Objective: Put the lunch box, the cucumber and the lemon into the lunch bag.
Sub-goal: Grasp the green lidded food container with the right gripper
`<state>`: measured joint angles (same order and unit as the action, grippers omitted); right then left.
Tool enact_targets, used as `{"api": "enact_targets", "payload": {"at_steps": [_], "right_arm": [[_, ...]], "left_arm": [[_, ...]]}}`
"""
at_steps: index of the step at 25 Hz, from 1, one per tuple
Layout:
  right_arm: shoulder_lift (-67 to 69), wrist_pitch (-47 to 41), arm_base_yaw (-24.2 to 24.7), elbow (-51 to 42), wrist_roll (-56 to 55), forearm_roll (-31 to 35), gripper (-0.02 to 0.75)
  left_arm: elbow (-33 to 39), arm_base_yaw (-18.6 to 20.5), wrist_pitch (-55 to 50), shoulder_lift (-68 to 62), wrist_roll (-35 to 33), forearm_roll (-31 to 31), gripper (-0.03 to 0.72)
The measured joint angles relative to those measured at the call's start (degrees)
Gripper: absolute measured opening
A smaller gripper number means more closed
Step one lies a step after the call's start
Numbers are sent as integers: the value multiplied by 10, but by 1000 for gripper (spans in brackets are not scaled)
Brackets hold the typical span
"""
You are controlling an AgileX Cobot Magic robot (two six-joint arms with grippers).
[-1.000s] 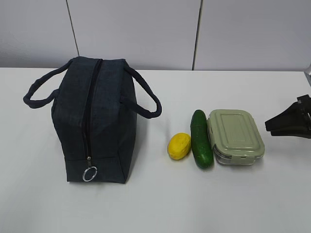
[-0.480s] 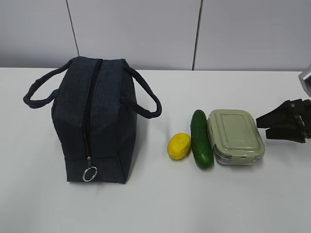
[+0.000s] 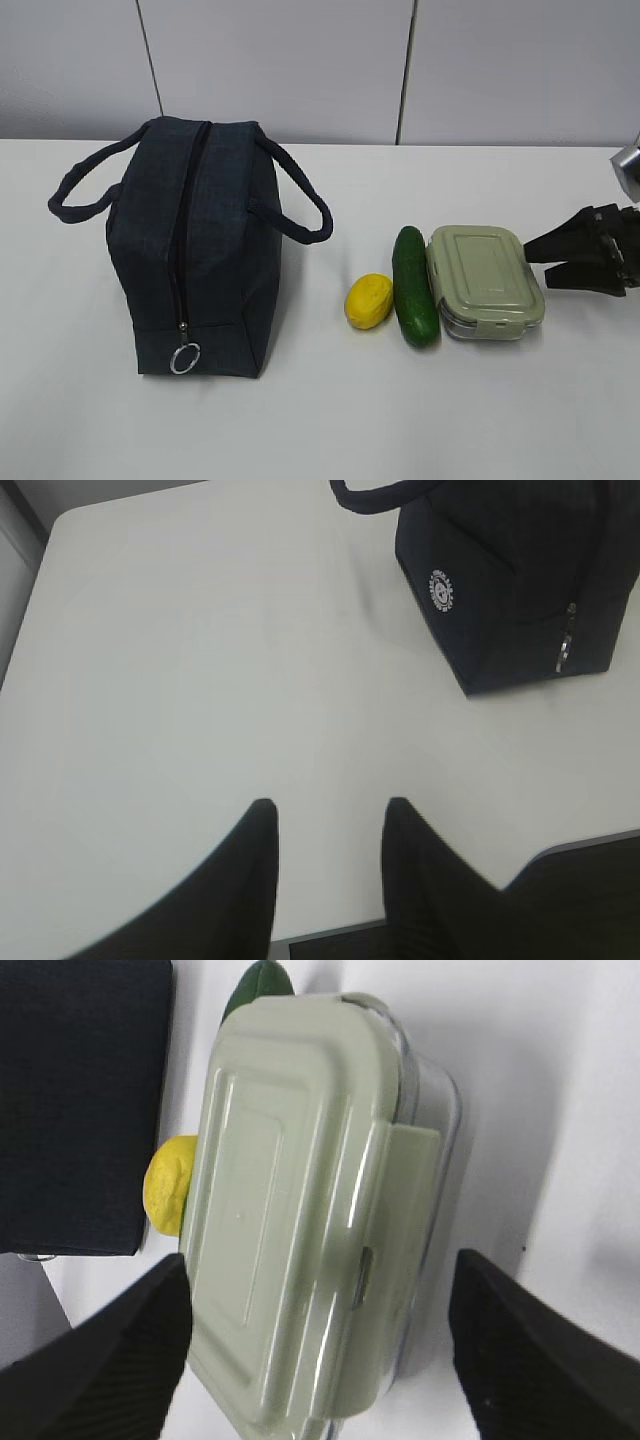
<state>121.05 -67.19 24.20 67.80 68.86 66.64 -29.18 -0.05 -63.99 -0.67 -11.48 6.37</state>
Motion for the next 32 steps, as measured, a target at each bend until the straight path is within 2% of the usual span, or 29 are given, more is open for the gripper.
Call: {"api": "enact_targets", "payload": {"at_steps": [12, 27, 30, 32], "right_arm": [[32, 0, -35, 23, -10, -5, 601], [88, -15, -40, 46, -10, 11, 601], [88, -15, -43, 47, -10, 12, 577], [88, -19, -43, 47, -10, 11, 534]], "left_arm": [[0, 0, 0, 0, 0, 0, 237], [0, 0, 0, 0, 0, 0, 237], [0, 0, 0, 0, 0, 0, 237], [0, 0, 0, 0, 0, 0, 237]]}}
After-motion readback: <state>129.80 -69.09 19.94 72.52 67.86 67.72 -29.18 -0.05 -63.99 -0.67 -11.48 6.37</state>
